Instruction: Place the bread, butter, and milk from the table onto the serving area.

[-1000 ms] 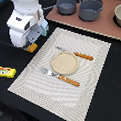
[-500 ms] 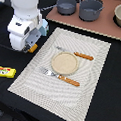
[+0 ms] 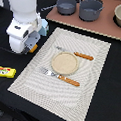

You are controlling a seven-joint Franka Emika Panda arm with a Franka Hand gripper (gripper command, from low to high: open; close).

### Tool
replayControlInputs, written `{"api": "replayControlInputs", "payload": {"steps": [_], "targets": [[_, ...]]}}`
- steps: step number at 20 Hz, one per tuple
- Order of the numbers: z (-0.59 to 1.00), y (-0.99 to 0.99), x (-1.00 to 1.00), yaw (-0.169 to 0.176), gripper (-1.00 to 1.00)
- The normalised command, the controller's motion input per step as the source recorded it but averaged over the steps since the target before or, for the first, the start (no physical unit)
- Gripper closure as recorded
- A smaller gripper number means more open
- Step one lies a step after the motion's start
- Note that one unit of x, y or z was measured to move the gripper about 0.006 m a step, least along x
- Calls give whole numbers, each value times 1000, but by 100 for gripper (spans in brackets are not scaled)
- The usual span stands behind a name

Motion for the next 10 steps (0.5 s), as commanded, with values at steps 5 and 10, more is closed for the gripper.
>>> {"api": "replayControlInputs", "payload": {"steps": [5,10], "targets": [[-75,3,-3,0,100],[737,-106,375,-30,100]]}}
